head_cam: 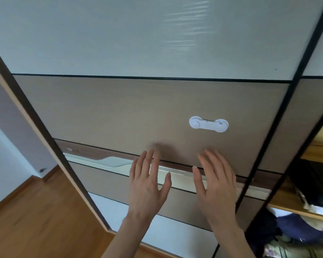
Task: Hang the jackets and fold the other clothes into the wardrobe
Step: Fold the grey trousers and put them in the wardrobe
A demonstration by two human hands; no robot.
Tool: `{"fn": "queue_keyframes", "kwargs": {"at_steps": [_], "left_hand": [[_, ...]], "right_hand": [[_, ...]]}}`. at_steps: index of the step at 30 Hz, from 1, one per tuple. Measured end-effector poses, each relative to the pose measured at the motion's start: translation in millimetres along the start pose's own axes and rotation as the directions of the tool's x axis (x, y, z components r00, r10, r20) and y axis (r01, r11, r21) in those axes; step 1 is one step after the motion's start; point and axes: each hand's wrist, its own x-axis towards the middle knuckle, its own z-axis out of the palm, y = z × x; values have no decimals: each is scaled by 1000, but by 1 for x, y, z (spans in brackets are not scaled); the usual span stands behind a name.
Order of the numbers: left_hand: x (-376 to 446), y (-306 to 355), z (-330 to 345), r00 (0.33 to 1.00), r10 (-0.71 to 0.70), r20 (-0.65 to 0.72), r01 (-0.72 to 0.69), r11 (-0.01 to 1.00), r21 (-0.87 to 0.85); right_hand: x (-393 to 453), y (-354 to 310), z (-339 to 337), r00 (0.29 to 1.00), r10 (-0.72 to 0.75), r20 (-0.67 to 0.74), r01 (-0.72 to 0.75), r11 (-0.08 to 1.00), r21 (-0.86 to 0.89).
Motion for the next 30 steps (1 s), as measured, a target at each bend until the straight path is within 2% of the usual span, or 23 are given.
{"fn": "queue_keyframes", "kwargs": {"at_steps": [4, 7, 11, 15, 20, 30], "left_hand": [[10, -18, 14, 1000, -1, -31, 1, 1000, -13], [27, -26, 24, 997, 52, -59, -54, 998, -29], [59, -34, 39, 985, 132, -109, -143, 984, -103], [69, -38, 57, 971, 194, -140, -214, 965, -148], [69, -44, 73, 964, 226, -141, -247, 957, -154], [68, -26, 81, 944, 287, -163, -316, 927, -199]], "right_hand": [[1, -1, 27, 996, -52, -72, 51, 998, -22], [4, 7, 42, 990, -94, -105, 85, 992, -89], [6, 20, 58, 996, -47, -77, 23, 959, -282], [4, 29, 69, 999, -22, -43, 4, 926, -379], [1, 31, 76, 997, 54, -49, -69, 911, -407], [2, 46, 66, 994, 104, -33, -107, 888, -448]]}}
